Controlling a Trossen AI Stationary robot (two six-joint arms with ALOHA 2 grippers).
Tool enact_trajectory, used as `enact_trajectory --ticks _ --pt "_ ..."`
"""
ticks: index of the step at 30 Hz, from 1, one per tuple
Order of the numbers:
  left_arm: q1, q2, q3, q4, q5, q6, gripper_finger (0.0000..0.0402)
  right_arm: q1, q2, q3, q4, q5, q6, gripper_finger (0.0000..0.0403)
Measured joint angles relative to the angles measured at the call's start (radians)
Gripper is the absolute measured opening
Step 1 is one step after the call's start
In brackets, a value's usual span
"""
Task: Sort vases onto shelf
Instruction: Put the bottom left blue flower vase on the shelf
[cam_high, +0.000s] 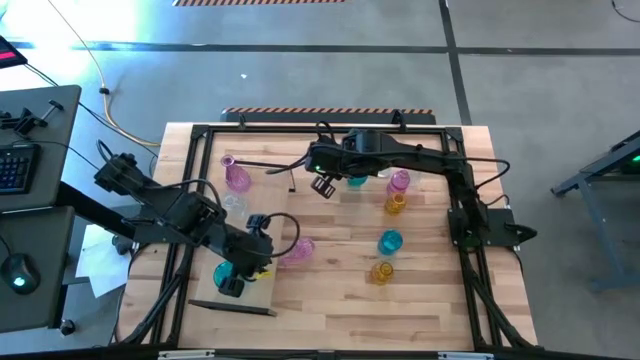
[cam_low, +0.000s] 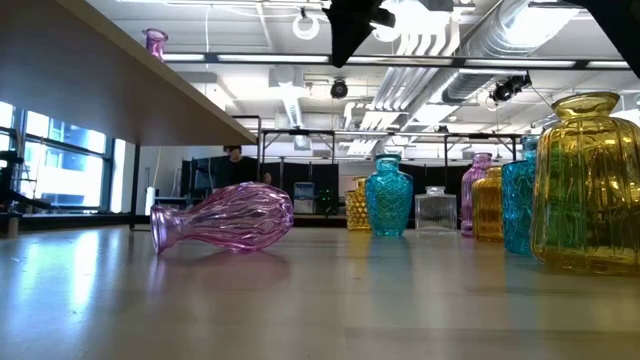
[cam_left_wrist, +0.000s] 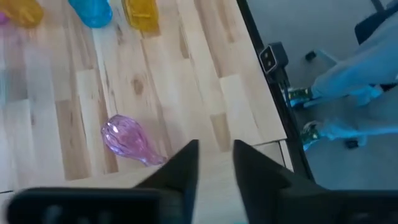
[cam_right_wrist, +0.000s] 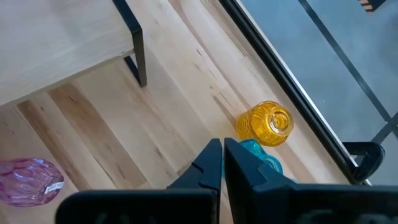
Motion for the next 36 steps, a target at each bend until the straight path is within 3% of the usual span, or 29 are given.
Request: enact_trajectory --ticks 4,16,36 --pt "-0.001 0.028 0.033 -0.046 0.034 0.021 0.0008 0.0 0.0 0.0 0.0 0.0 -0.016 0.0" --pt "-0.037 0.115 0.039 -0.083 0.124 0.012 0.0001 0.0 0.001 0.0 0.009 0.0 -0.067 0.0" --pt "-0.037 0.128 0.039 -0.21 0.135 -0.06 0.0 0.0 0.001 0.0 0.035 -0.02 -0.086 0.0"
